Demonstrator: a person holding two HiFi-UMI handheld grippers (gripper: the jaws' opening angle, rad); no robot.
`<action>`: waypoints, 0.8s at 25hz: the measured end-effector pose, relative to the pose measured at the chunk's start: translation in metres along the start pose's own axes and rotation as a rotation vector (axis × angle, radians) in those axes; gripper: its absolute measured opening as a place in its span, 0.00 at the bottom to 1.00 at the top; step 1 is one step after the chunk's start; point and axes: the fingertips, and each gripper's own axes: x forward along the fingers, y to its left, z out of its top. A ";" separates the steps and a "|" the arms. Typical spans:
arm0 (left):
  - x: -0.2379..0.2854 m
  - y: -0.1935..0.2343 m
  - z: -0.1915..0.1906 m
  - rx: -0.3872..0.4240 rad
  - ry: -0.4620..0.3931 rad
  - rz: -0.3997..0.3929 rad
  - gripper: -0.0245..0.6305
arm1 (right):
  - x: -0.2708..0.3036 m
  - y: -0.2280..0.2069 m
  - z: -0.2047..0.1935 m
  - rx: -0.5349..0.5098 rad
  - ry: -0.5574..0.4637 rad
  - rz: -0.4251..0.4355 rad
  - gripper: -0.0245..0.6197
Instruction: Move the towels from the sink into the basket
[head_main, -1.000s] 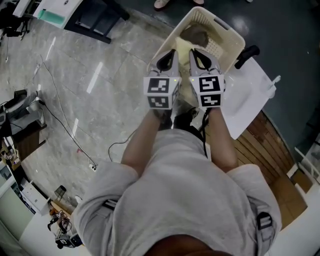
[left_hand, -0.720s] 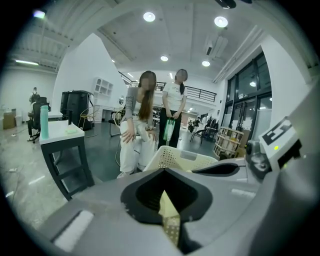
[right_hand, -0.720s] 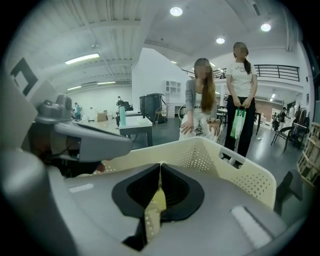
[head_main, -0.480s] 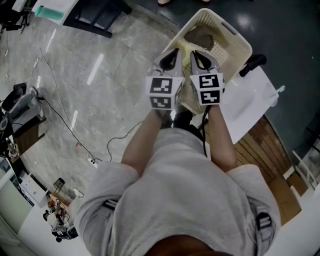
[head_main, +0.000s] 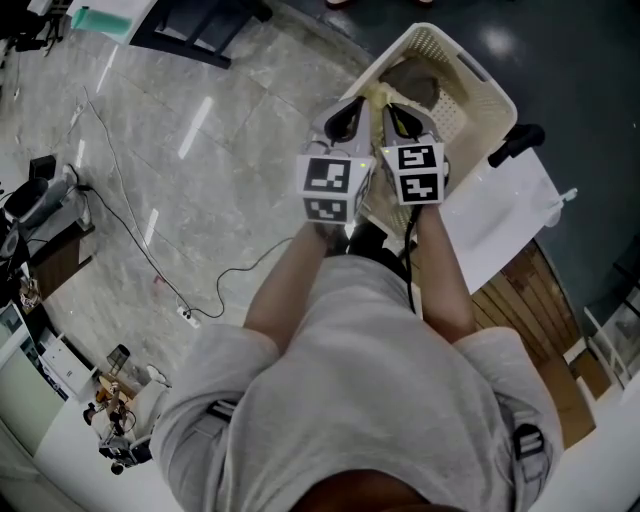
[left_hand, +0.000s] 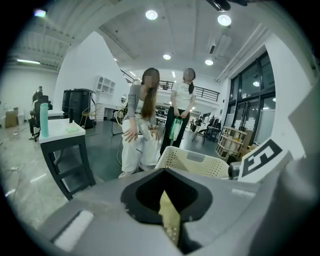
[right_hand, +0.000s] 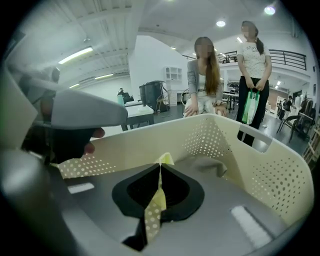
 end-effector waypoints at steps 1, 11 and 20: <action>0.001 0.001 0.001 0.000 -0.002 0.001 0.06 | 0.001 -0.001 -0.001 0.005 0.003 -0.004 0.05; 0.003 -0.001 0.002 -0.009 0.007 -0.013 0.06 | -0.015 -0.007 0.015 0.026 -0.048 -0.036 0.14; -0.014 -0.026 0.000 0.005 -0.017 -0.032 0.06 | -0.058 -0.012 0.021 0.016 -0.120 -0.083 0.22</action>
